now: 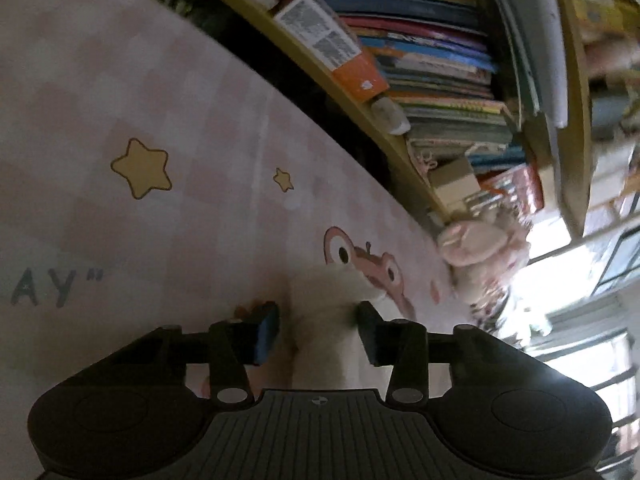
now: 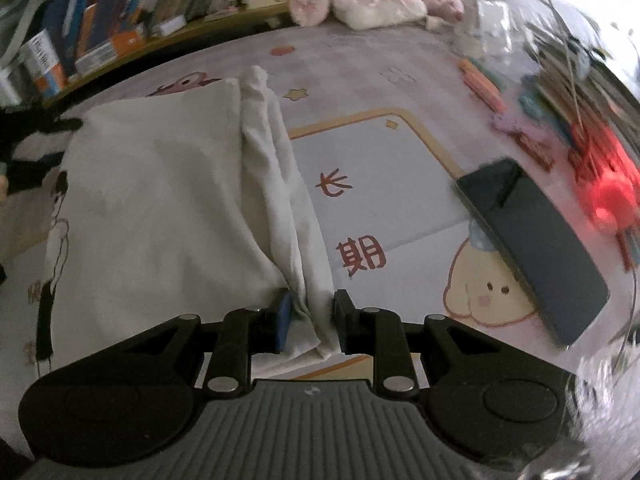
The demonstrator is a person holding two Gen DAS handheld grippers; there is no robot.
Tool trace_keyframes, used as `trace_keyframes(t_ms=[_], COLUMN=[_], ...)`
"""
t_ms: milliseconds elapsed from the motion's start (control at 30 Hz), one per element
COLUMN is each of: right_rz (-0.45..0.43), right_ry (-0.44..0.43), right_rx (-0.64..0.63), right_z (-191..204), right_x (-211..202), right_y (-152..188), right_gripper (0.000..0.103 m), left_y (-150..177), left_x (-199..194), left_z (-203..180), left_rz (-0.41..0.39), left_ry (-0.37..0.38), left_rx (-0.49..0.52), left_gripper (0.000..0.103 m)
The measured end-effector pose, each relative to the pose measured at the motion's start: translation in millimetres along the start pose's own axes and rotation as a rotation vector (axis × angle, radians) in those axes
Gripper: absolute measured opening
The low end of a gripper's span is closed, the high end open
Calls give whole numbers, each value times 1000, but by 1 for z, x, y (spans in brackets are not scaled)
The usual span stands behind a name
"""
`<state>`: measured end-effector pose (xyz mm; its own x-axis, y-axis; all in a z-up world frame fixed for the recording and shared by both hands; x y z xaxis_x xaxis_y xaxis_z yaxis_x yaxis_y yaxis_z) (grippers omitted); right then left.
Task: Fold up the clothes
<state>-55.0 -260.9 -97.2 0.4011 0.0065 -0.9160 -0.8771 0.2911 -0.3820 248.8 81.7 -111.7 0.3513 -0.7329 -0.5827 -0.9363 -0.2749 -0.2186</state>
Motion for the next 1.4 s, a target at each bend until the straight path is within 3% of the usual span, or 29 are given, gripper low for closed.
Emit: trace_keyframes(t_ms=[133,233,333,433,500,600,700,767,900,1100,1300,1367,1400], right_rz=[-4,3,24,40,42,44,50,48,21,3,19,15,14], right_ry=[21,52,76,66,65,77,47,25,-16,-36,-39,-42,-40], right_rx=[61,69,49,47,43,9,15,26,50,60,43,49,48], right_z=[3,9,16,24,28,31,27,25,20,19,18,18,18], right_x=[0,-1,1,3,4,5,5,5,4,2,3,3,3], right_y=[2,2,-1,-2,-2,-3,-4,-5,-1,1,-2,-1,-1], right_gripper=[20,20,20,20,20,20,20,20,20,21,21,21,21], left_y=[-1,-2,-4,5,7,-7,-17,-18,6,65,100,108,113], left_x=[5,8,11,4,11,23,15,6,-19,-53,-56,-48,-45], left_z=[3,-11,-26,-68,-72,-47,-33,-28,-18,-5,-14,-16,-17], left_rz=[-12,-19,-26,-134,-123,-51,-41,-29,-2,30,61,121,152], left_ry=[12,-93,-202,-324,-356,-346,-266,-244,-261,-220,-195,-191,-189], left_rx=[-36,102,245,556,608,445,298,250,283,293,256,247,242], left_gripper=[29,15,13,13,17,23,40,58,58,58,53,35,9])
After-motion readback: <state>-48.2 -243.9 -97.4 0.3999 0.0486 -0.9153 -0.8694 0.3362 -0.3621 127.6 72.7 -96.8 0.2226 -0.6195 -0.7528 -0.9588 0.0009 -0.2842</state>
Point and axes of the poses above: each gripper's, at about its wrist camera, not at the fingertips, and x roughly the way its jaws point, z to its left, y to its underside, the point moved 6 cm from there along x, roughly the way its jaws point, and after that the axes turned 10 degrees about z, right-handed, at the moved point
